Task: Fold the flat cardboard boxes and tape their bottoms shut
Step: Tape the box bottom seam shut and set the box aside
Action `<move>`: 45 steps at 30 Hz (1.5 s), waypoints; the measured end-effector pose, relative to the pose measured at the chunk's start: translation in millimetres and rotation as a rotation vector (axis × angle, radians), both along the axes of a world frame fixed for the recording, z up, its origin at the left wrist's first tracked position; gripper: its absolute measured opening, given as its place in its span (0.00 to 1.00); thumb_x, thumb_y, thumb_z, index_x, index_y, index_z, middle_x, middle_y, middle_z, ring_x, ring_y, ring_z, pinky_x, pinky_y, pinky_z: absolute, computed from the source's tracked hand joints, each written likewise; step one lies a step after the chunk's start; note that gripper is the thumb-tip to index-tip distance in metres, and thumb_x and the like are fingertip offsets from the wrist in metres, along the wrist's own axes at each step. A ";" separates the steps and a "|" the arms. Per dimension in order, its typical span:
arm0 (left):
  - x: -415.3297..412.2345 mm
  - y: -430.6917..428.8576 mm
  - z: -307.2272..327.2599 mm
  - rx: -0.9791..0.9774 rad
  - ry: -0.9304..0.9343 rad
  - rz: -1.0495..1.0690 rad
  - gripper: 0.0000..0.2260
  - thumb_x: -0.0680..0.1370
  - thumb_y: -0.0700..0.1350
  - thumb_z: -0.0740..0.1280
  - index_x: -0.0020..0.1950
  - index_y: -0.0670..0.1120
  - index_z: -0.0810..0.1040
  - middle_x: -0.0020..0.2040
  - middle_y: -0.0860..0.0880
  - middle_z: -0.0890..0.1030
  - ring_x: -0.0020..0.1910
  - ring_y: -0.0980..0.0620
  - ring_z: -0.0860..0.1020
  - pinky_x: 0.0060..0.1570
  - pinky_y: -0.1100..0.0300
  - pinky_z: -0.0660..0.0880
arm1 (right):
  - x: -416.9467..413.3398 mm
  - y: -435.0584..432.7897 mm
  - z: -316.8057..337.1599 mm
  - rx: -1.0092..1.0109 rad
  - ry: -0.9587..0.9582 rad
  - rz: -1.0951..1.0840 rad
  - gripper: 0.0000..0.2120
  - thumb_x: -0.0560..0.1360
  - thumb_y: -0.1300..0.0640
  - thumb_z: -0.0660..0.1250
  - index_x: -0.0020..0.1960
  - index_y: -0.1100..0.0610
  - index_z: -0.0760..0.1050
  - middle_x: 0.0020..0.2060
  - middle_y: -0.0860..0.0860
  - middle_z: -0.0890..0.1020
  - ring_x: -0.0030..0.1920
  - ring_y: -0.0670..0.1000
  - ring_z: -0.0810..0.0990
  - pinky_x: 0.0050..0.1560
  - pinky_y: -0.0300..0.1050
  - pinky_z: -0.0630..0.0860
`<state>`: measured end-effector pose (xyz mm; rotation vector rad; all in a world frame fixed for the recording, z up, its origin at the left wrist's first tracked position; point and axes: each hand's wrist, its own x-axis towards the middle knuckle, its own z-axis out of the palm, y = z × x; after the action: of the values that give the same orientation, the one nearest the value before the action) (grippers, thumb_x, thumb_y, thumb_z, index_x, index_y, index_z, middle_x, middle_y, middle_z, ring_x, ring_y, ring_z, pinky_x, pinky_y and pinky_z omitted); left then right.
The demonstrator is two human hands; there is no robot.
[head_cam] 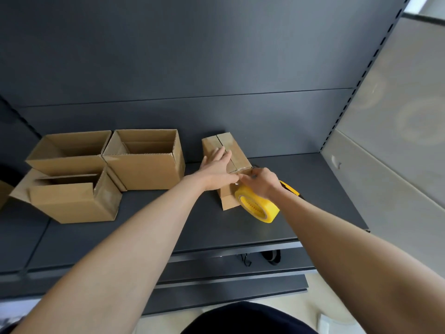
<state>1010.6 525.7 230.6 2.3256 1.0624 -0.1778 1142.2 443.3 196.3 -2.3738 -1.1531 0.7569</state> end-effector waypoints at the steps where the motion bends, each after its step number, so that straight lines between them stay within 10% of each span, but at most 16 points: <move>1: 1.6 1.3 -2.1 0.064 -0.004 -0.010 0.34 0.80 0.55 0.59 0.79 0.48 0.44 0.79 0.51 0.39 0.77 0.50 0.36 0.74 0.48 0.39 | -1.6 -0.1 -0.1 0.004 0.013 0.001 0.25 0.76 0.38 0.61 0.60 0.57 0.77 0.52 0.54 0.82 0.49 0.54 0.78 0.50 0.47 0.75; 9: 9.3 1.4 -13.3 0.333 0.044 -0.036 0.34 0.80 0.58 0.58 0.78 0.44 0.48 0.79 0.46 0.47 0.78 0.47 0.43 0.74 0.45 0.43 | -10.1 -16.4 -13.5 0.001 0.464 -0.037 0.40 0.73 0.47 0.72 0.77 0.56 0.56 0.72 0.54 0.67 0.71 0.55 0.67 0.66 0.49 0.65; 19: 16.2 2.1 -13.6 0.267 0.057 -0.041 0.32 0.81 0.53 0.57 0.79 0.44 0.46 0.79 0.46 0.44 0.77 0.47 0.40 0.74 0.44 0.42 | -11.0 -17.4 -23.3 -0.153 0.677 -0.074 0.32 0.70 0.37 0.69 0.64 0.59 0.70 0.52 0.54 0.81 0.51 0.55 0.81 0.55 0.51 0.78; 24: 15.4 0.9 -17.0 0.259 0.042 -0.035 0.29 0.83 0.52 0.55 0.79 0.44 0.45 0.79 0.46 0.42 0.77 0.47 0.38 0.74 0.44 0.41 | -12.4 -16.8 -18.5 -0.157 0.647 -0.116 0.25 0.73 0.41 0.68 0.58 0.59 0.69 0.35 0.53 0.72 0.34 0.51 0.70 0.36 0.40 0.71; 28: 11.2 1.3 -19.9 0.316 0.021 -0.041 0.28 0.83 0.52 0.53 0.79 0.44 0.46 0.79 0.46 0.43 0.77 0.47 0.39 0.74 0.45 0.41 | -19.1 -15.5 -18.7 -0.108 0.651 -0.124 0.27 0.72 0.41 0.70 0.59 0.61 0.70 0.49 0.55 0.80 0.47 0.53 0.79 0.47 0.45 0.77; 34: -0.1 -5.4 -20.0 0.269 -0.362 0.189 0.22 0.79 0.46 0.65 0.72 0.45 0.67 0.74 0.48 0.65 0.74 0.49 0.62 0.67 0.56 0.65 | -19.3 -12.9 -14.8 -0.107 0.850 -0.108 0.13 0.75 0.56 0.69 0.57 0.58 0.75 0.55 0.57 0.82 0.56 0.56 0.81 0.61 0.55 0.75; 38: -18.3 -23.0 -33.7 0.354 -0.599 0.488 0.10 0.76 0.47 0.69 0.51 0.42 0.72 0.52 0.47 0.74 0.49 0.51 0.73 0.45 0.61 0.71 | -20.3 -7.2 -14.2 -0.092 0.930 -0.146 0.09 0.78 0.60 0.64 0.58 0.58 0.72 0.56 0.57 0.81 0.57 0.57 0.79 0.62 0.58 0.74; 45: -24.0 -48.6 -58.8 -0.605 -0.590 0.869 0.17 0.75 0.52 0.70 0.57 0.46 0.70 0.54 0.45 0.79 0.49 0.48 0.81 0.47 0.51 0.79 | -25.0 -3.5 -10.0 -0.043 1.072 -0.114 0.13 0.81 0.61 0.54 0.60 0.62 0.73 0.55 0.62 0.81 0.56 0.61 0.80 0.54 0.55 0.77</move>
<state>986.6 477.1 171.8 1.1268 1.3427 0.4366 1117.1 439.8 186.3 -1.5749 -0.5142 1.6944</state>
